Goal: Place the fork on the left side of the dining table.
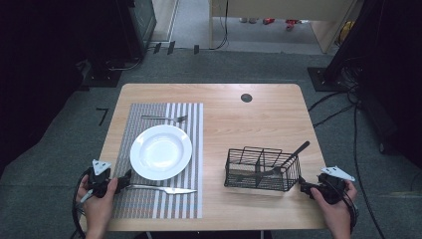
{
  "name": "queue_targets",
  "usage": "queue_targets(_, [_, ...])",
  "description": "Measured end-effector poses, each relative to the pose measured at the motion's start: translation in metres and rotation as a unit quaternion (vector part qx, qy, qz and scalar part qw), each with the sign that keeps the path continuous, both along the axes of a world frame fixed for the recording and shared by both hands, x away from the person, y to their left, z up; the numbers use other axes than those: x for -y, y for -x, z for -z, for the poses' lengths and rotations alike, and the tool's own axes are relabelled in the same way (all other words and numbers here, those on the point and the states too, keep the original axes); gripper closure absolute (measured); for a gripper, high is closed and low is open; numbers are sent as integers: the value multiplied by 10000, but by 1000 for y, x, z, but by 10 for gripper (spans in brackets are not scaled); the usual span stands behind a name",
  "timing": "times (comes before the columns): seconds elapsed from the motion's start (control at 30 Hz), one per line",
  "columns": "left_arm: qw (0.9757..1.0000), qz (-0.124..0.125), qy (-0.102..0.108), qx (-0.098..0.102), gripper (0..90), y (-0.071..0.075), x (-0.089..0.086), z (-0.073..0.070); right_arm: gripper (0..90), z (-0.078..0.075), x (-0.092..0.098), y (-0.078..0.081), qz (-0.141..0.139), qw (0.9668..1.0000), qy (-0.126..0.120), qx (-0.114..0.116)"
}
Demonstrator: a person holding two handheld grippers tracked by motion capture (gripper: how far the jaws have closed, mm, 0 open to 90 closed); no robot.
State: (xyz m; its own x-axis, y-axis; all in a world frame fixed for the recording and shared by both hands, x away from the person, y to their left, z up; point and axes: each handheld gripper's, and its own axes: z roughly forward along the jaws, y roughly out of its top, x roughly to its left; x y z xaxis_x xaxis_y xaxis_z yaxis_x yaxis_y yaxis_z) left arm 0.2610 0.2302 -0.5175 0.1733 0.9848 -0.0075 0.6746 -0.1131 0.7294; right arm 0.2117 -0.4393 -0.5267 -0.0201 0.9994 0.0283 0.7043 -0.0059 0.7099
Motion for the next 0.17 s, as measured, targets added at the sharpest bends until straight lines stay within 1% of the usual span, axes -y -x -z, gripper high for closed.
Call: queue_targets(0.17, [10000,-2,1,1,135,0,0,0,9,0,0,0,-2,10000,2,0])
